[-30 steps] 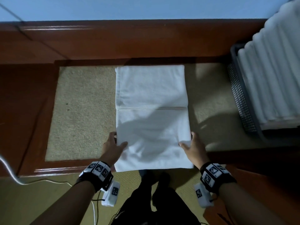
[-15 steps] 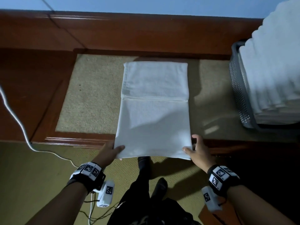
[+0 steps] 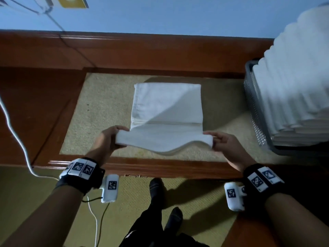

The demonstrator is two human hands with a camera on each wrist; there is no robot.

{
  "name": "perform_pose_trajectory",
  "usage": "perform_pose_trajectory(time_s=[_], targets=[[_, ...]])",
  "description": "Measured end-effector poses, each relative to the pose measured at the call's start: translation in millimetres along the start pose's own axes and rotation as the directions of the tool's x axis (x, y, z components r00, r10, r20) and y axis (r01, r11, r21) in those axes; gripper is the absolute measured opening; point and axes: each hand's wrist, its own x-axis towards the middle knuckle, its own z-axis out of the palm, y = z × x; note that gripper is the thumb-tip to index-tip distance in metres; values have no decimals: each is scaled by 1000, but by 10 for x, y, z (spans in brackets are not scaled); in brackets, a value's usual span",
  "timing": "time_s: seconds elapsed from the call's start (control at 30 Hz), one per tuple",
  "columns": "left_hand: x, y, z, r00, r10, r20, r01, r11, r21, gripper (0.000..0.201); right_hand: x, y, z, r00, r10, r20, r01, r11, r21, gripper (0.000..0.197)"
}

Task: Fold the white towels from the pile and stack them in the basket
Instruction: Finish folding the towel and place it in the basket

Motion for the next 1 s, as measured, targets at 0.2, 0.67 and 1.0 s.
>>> perform_pose_trajectory(time_s=[0.2, 0.67, 1.0], targets=[[878, 630, 77, 983, 133, 128, -149, 980, 128, 32, 802, -521, -131, 969, -193, -155, 153, 959, -237, 9], [3006, 492, 343, 974, 185, -127, -9, 598, 802, 39, 2870, -409, 2, 925, 37, -379, -219, 866, -449, 40], [2687, 456, 377, 884, 433, -174, -216, 710, 670, 37, 2537, -438, 456, 837, -391, -383, -51, 641, -766, 48]])
